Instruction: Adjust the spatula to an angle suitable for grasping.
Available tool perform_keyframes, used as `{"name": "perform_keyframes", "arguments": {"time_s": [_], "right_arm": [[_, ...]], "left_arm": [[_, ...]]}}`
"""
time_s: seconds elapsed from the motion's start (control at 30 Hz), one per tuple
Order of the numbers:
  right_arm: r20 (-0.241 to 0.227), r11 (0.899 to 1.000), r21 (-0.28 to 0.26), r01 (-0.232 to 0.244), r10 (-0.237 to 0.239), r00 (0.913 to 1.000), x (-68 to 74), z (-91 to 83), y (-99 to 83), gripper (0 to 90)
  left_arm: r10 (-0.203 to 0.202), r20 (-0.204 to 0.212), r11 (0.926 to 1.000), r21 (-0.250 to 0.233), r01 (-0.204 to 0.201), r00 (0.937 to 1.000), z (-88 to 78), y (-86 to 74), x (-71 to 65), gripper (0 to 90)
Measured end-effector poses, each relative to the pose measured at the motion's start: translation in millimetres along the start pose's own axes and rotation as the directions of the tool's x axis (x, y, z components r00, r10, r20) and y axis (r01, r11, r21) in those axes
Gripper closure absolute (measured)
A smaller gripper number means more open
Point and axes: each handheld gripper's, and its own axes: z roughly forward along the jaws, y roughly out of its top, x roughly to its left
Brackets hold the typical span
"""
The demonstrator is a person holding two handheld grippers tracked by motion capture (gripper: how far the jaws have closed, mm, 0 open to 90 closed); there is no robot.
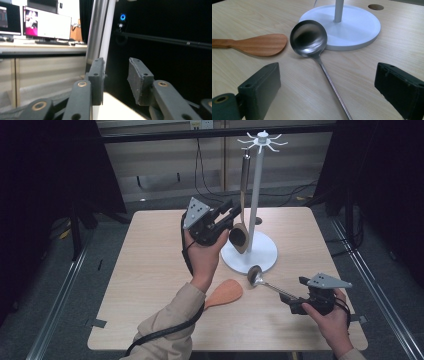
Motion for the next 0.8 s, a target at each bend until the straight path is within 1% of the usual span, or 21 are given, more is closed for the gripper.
{"name": "perform_keyframes", "arguments": {"time_s": [0.03, 0.07, 0.1, 0.13, 0.17, 0.23, 0.33, 0.4, 0.43, 0.47, 0.5, 0.53, 0.6, 0.67, 0.8], "right_arm": [[0.000, 1.000, 0.000, 0.000, 0.000, 1.0000, 0.0, 0.0, 0.0, 5.7], [0.000, 1.000, 0.006, 0.013, -0.013, 0.9999, -0.3, 3.5, 0.0, 5.7], [0.000, 1.000, 0.006, 0.013, -0.013, 0.9999, -0.3, 3.5, 0.0, 5.7], [0.003, 1.000, 0.018, 0.025, -0.025, 0.9997, -0.4, 6.4, 0.0, 6.1], [0.003, 1.000, 0.018, 0.025, -0.025, 0.9997, -0.4, 6.4, 0.0, 6.1], [0.000, 0.999, 0.026, 0.035, -0.035, 0.9994, -0.4, 9.5, 0.0, 7.1], [-0.006, 0.998, 0.037, 0.050, -0.049, 0.9988, 1.0, 13.5, 0.7, 8.2], [-0.008, 0.997, 0.048, 0.058, -0.057, 0.9983, 2.6, 15.8, 1.2, 9.2], [-0.009, 0.997, 0.051, 0.061, -0.060, 0.9981, 3.5, 16.9, 1.4, 9.9], [-0.014, 0.996, 0.054, 0.067, -0.066, 0.9977, 4.0, 17.9, 1.7, 10.9], [-0.016, 0.996, 0.054, 0.070, -0.069, 0.9975, 4.7, 18.7, 2.0, 11.8], [-0.018, 0.996, 0.056, 0.070, -0.069, 0.9975, 5.1, 19.1, 2.4, 12.0], [-0.017, 0.996, 0.054, 0.068, -0.067, 0.9976, 5.6, 19.9, 3.0, 13.4], [-0.016, 0.996, 0.056, 0.067, -0.066, 0.9977, 5.5, 20.4, 3.3, 14.0], [-0.016, 0.997, 0.063, 0.053, -0.052, 0.9985, 4.4, 21.2, 3.2, 18.3]], "left_arm": [[-0.018, -0.005, 0.9998, 0.001, 0.018, 0.9998, -2.4, -5.8, 0.9, 63.6], [-0.017, -0.010, 0.9995, 0.026, 0.017, 0.9998, -6.6, -13.3, 3.8, 61.2], [-0.017, -0.010, 0.9995, 0.026, 0.017, 0.9998, -6.6, -13.3, 3.8, 60.7], [-0.018, -0.008, 0.9991, 0.039, 0.018, 0.9998, -9.8, -18.5, 5.9, 59.6], [-0.037, -0.013, 0.9986, 0.037, 0.038, 0.9992, -11.3, -22.8, 6.1, 59.6], [-0.028, -0.019, 0.9975, 0.063, 0.029, 0.9994, -16.5, -30.4, 9.5, 58.0], [-0.036, -0.025, 0.9953, 0.089, 0.038, 0.9990, -23.8, -41.6, 13.7, 54.9], [-0.030, -0.033, 0.9934, 0.110, 0.034, 0.9990, -28.7, -48.7, 16.2, 53.1], [-0.038, -0.036, 0.9930, 0.111, 0.041, 0.9986, -30.6, -52.5, 17.1, 51.9], [-0.034, -0.038, 0.9913, 0.126, 0.039, 0.9987, -33.4, -56.0, 18.7, 50.2], [-0.042, -0.045, 0.9914, 0.122, 0.047, 0.9981, -35.0, -59.7, 18.9, 47.6], [-0.030, -0.052, 0.9899, 0.137, 0.037, 0.9982, -37.8, -62.8, 20.8, 44.7], [-0.040, -0.058, 0.9873, 0.151, 0.048, 0.9975, -42.9, -69.5, 23.2, 43.3], [-0.018, -0.064, 0.9839, 0.176, 0.029, 0.9978, -47.3, -74.7, 25.6, 40.8], [0.005, -0.073, 0.9785, 0.206, 0.010, 0.9974, -53.7, -85.7, 29.0, 30.5]]}}
